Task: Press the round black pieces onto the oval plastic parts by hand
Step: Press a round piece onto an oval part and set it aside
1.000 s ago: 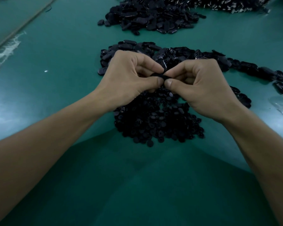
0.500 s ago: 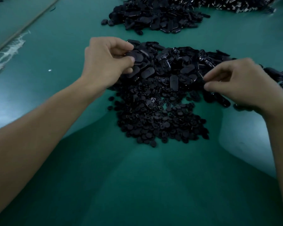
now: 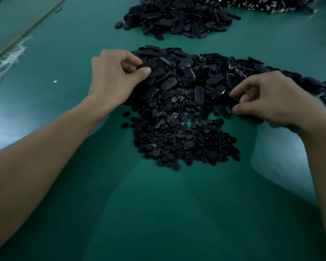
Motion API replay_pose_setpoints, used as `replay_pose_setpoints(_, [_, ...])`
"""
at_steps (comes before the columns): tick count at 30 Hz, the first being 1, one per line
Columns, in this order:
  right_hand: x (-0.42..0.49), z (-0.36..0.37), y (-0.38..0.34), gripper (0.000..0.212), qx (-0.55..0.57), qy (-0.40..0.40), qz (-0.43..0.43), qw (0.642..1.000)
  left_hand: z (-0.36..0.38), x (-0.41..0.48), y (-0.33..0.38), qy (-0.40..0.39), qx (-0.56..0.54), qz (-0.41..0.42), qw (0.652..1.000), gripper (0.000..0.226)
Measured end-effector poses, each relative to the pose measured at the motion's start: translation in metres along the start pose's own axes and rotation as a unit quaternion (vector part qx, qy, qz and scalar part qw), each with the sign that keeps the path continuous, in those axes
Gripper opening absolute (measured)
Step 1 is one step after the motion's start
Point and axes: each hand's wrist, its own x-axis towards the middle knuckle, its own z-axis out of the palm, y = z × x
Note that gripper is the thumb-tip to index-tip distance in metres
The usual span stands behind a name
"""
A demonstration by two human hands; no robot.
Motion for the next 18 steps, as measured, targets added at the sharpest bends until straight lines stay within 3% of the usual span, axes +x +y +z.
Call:
replay_pose_setpoints(4, [-0.001, 0.000, -0.001, 0.008, -0.001, 0.006, -0.019, 1.000, 0.001, -0.004, 0.005, 0.011, -0.003, 0.000, 1.000, 0.022])
replay_pose_setpoints(8, [-0.004, 0.000, -0.007, 0.030, 0.025, 0.087, -0.060, 0.994, 0.002, -0.008, 0.019, 0.012, -0.024, 0.026, 0.999, 0.005])
replay_pose_setpoints(11, [-0.007, 0.008, -0.018, 0.017, 0.099, 0.084, -0.102, 0.986, 0.003, -0.014, 0.033, -0.008, -0.056, 0.047, 0.997, 0.010])
replay_pose_setpoints(15, [-0.012, 0.021, -0.034, 0.010, 0.184, 0.107, -0.177, 0.961, 0.001, -0.026, 0.055, -0.123, -0.124, 0.056, 0.983, 0.015])
replay_pose_setpoints(18, [-0.016, 0.034, -0.045, 0.010, 0.156, 0.129, -0.220, 0.954, 0.004, -0.035, 0.066, -0.243, -0.162, 0.019, 0.956, 0.022])
